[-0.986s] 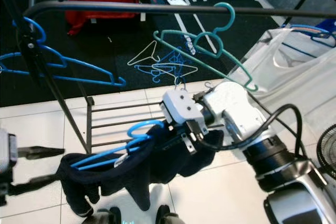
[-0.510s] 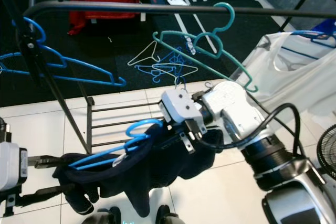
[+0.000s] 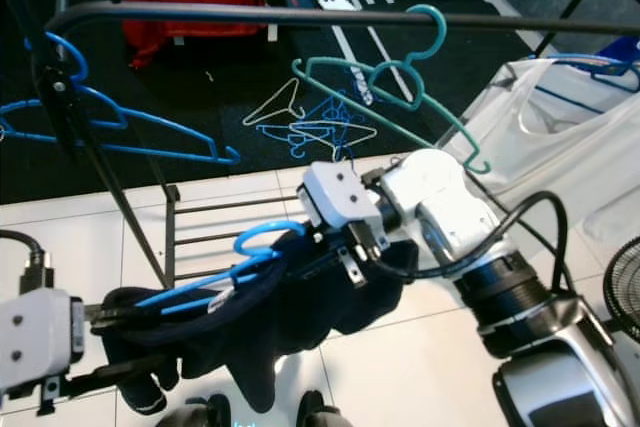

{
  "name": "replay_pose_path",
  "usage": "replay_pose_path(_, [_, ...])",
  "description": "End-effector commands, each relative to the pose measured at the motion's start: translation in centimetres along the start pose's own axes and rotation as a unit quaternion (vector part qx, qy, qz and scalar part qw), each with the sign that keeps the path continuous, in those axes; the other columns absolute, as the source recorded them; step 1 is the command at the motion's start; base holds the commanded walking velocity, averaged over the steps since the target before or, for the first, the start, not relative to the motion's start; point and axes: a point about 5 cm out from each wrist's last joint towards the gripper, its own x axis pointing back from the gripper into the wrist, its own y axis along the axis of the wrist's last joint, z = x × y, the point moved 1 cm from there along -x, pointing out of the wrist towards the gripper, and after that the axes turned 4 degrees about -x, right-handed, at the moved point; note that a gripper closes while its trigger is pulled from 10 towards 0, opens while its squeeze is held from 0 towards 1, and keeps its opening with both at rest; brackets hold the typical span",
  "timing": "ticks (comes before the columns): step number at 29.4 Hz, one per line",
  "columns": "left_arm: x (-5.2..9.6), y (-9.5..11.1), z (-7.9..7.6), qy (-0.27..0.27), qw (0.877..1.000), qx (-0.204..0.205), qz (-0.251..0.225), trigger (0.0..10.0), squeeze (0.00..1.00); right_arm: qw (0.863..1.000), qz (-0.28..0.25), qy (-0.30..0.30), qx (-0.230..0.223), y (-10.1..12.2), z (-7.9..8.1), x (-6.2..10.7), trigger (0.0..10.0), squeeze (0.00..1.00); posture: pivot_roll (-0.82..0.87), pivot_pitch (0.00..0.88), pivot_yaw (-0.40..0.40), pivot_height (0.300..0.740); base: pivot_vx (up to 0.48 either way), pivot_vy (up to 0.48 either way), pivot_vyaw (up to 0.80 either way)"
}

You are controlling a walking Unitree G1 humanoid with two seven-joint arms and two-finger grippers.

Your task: Hang hanger

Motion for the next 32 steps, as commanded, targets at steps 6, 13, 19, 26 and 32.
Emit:
replay_pose_path(6, [0.0, -0.4, 0.0, 0.002, 1.000, -0.007, 0.006, 0.0, 0.00, 1.000, -0.013, -0.004, 0.011, 0.6, -0.1, 0.5, 0.0, 0.00, 0.11, 0.178, -0.011, 0.740, 0.000, 0.000, 0.00])
replay_pose_path(13, [0.0, -0.5, 0.3, 0.012, 1.000, -0.013, 0.006, 0.0, 0.00, 1.000, -0.014, -0.005, 0.011, 0.6, -0.1, 0.5, 0.0, 0.00, 0.11, 0.177, -0.012, 0.740, 0.000, 0.000, 0.00])
replay_pose_path(19, [1.0, 0.6, 2.2, 0.023, 0.995, -0.096, 0.013, 0.0, 0.00, 1.000, 0.015, 0.013, 0.002, -0.7, 0.9, 0.1, 0.0, 0.00, 0.11, 0.177, -0.017, 0.740, 0.000, 0.000, 0.00])
replay_pose_path(26, [2.1, 3.8, 4.6, 0.001, 0.974, -0.228, 0.008, 0.0, 0.00, 0.997, 0.062, 0.050, -0.025, -2.8, 2.6, -0.3, 0.0, 0.00, 0.12, 0.170, -0.013, 0.740, 0.000, 0.000, 0.00])
replay_pose_path(32, [0.6, 6.2, 5.7, 0.026, 0.967, -0.246, -0.055, 0.0, 0.00, 0.995, 0.061, 0.071, -0.039, -3.1, 3.3, -0.9, 0.0, 0.00, 0.12, 0.165, -0.007, 0.740, 0.000, 0.000, 0.00])
